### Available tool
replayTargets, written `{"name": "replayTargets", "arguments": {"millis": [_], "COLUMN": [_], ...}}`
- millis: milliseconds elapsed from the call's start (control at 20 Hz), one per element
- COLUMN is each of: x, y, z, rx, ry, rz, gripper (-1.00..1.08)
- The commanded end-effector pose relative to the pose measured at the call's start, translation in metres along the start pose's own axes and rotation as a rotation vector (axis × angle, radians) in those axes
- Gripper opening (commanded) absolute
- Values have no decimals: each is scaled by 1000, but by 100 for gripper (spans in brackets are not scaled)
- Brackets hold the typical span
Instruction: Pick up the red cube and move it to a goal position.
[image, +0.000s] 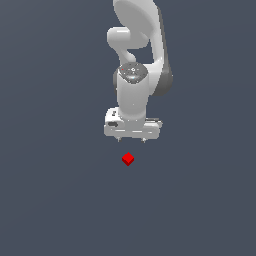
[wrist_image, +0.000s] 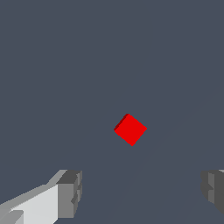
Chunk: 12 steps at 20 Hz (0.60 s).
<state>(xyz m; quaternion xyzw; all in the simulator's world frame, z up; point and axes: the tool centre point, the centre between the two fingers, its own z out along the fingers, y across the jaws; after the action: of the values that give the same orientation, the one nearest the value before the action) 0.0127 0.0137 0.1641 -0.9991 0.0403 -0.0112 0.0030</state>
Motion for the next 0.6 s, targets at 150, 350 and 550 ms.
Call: {"name": "replayTargets", "arguments": {"millis": [150,350,550], "x": [3,5,8], "y": [1,2,4], "z": [23,46,71], "rx": [-3,-6,-9], "ry": [-3,-6,-9], "rz": [107,215,333], "gripper": [100,100,100]}}
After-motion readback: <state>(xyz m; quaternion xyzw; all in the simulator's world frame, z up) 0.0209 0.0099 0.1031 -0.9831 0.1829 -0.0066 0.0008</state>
